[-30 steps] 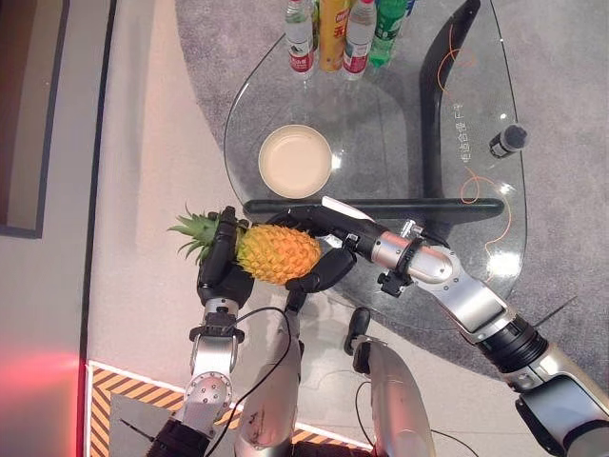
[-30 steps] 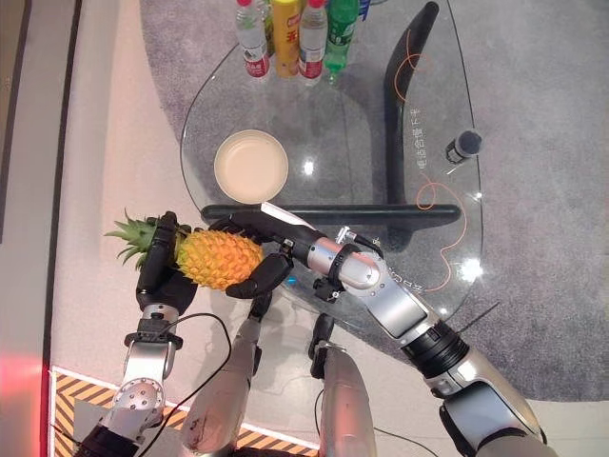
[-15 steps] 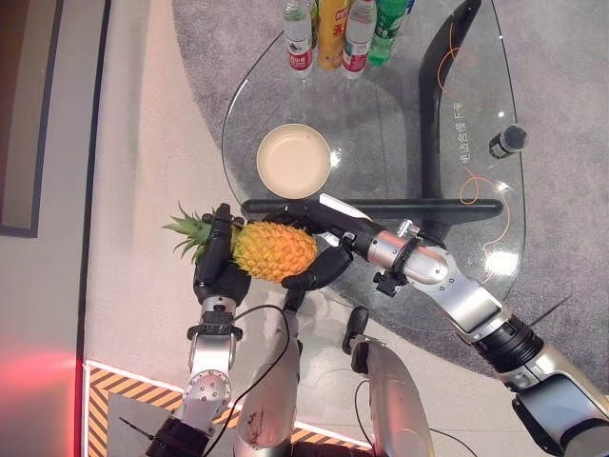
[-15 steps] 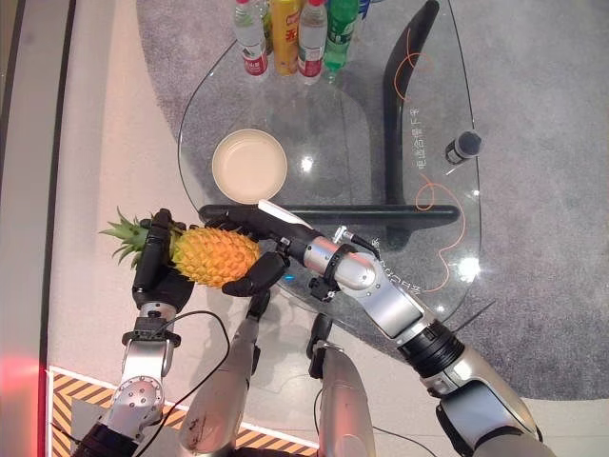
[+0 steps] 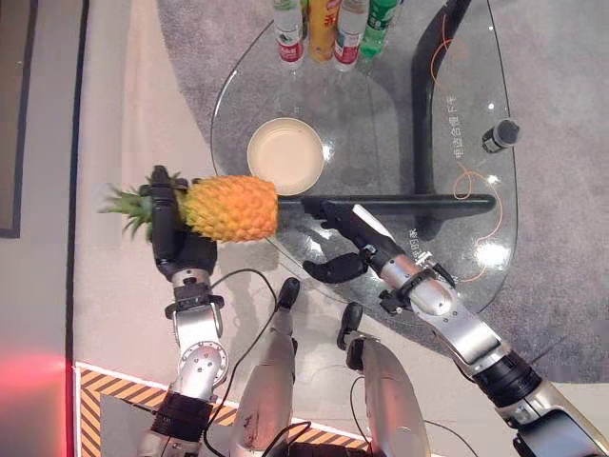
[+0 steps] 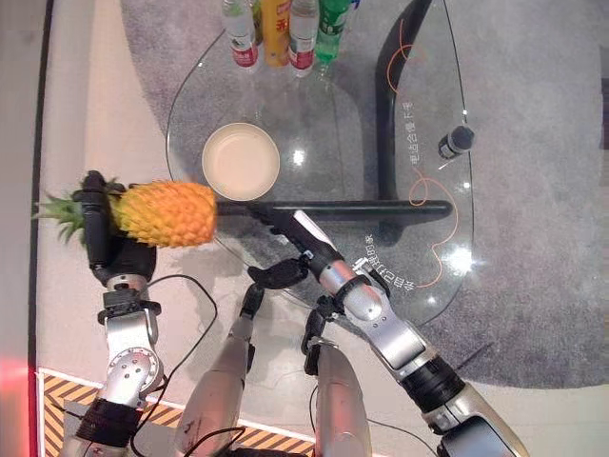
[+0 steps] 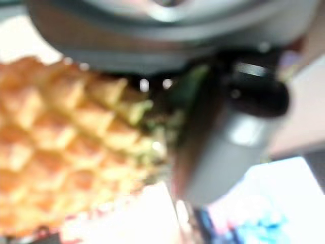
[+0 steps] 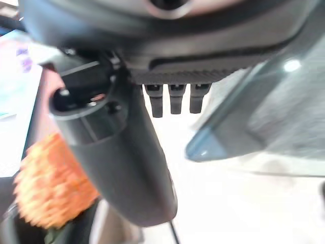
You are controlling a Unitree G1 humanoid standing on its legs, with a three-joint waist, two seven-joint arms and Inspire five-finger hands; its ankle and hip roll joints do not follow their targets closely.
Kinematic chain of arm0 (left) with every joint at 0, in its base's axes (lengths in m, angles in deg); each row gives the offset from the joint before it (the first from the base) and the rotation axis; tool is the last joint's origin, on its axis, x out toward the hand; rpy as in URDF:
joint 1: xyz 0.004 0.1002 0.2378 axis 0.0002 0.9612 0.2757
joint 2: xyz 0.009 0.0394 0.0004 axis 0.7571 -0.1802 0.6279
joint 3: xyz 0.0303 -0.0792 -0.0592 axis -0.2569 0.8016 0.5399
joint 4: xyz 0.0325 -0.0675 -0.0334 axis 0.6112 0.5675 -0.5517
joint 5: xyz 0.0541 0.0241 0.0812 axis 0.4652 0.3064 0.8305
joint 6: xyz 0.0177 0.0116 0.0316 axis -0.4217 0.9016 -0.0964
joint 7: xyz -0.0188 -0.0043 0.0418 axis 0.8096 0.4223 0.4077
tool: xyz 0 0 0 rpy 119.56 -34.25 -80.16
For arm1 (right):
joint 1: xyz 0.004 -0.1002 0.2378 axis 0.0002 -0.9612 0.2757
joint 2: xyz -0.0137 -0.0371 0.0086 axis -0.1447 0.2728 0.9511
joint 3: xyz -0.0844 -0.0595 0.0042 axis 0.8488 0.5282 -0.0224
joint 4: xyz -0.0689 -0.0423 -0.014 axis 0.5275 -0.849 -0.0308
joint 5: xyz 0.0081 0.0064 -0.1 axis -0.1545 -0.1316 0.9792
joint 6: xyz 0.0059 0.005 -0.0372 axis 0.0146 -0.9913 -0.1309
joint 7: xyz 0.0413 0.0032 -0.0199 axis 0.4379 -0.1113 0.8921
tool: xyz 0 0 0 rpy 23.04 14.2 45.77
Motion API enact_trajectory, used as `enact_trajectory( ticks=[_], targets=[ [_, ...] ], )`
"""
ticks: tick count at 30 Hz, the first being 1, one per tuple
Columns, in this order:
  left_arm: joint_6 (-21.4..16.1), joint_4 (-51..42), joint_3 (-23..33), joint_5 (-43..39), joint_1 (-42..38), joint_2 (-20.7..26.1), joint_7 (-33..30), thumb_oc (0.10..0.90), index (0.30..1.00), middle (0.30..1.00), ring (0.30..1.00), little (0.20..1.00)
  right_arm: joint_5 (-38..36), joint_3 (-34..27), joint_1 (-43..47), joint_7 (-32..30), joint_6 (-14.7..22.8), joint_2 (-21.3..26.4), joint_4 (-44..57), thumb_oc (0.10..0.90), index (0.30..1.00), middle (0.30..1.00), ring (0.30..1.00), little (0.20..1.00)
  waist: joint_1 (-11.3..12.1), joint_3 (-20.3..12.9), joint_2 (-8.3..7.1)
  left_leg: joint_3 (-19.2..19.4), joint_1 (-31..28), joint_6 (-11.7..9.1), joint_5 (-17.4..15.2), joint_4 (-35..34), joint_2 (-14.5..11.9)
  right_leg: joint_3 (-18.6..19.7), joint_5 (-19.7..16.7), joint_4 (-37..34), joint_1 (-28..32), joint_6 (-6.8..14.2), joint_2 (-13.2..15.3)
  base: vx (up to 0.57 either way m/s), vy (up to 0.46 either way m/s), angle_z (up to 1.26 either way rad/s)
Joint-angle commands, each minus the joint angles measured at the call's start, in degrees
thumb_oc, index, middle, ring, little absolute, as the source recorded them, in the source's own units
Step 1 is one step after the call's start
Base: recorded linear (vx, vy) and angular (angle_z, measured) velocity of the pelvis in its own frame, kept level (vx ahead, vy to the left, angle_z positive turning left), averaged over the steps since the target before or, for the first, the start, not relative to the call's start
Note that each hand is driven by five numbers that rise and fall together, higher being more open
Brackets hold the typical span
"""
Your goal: Pick up the fruit to the plate
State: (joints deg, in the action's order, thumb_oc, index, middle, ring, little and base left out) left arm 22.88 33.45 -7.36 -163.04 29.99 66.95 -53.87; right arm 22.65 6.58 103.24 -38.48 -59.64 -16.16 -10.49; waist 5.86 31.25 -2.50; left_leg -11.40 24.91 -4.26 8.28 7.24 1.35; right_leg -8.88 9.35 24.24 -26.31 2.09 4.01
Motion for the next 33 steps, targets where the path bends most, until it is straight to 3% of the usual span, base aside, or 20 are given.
enact_trajectory(
  ticks=[1, 8, 21, 33],
  targets=[
    [-3.32, -8.95, 3.73, 7.21, -1.81, 0.36, 4.80, 0.100, 0.300, 0.300, 0.300, 0.200, 2.30, -4.19, 1.17, -2.80, 4.53, 0.33, 7.52, 0.800, 0.900, 0.900, 0.900, 0.900, -1.61, -1.46, -1.92, 4.62, -2.12, 4.73, -10.68, 7.21, 5.76, 6.58, -9.20, -11.20, 4.08, 3.49, -3.44, 0.00, 0.000, 0.00],
    [-6.23, -7.00, 4.70, 19.54, -1.94, 0.57, -0.51, 0.100, 0.300, 0.300, 0.300, 0.200, 1.54, -7.86, -2.87, -2.29, 5.11, 1.35, 8.08, 0.800, 0.900, 0.900, 0.900, 0.900, -2.87, -1.46, -1.67, 5.62, -1.37, 4.70, -10.69, 7.83, 5.57, 7.10, -9.15, -10.34, 2.93, 3.80, -3.25, 0.00, 0.020, 0.00],
    [-11.87, 1.62, 4.11, 57.02, -11.97, 5.08, -25.41, 0.100, 0.300, 0.300, 0.300, 0.200, -2.12, -3.66, 2.32, 0.28, 1.23, 1.68, 4.50, 0.800, 0.900, 0.900, 0.900, 0.900, -4.57, -1.46, -0.82, 7.52, 2.60, 3.95, -10.17, 9.44, 5.56, 8.00, -8.99, -8.22, -1.93, 3.87, -2.89, 0.00, 0.037, -0.08],
    [-14.25, 10.79, 4.24, 72.22, -22.05, 6.96, -41.98, 0.100, 0.300, 0.300, 0.300, 0.200, -5.62, 1.01, 7.61, 3.36, -2.93, 1.59, -0.69, 0.800, 0.900, 0.900, 0.900, 0.900, -6.38, -1.46, -0.18, 9.89, 8.36, 3.41, -10.45, 12.19, 5.31, 9.41, -9.11, -5.97, -8.53, 3.34, -3.37, -0.01, 0.066, -0.08]
  ],
)
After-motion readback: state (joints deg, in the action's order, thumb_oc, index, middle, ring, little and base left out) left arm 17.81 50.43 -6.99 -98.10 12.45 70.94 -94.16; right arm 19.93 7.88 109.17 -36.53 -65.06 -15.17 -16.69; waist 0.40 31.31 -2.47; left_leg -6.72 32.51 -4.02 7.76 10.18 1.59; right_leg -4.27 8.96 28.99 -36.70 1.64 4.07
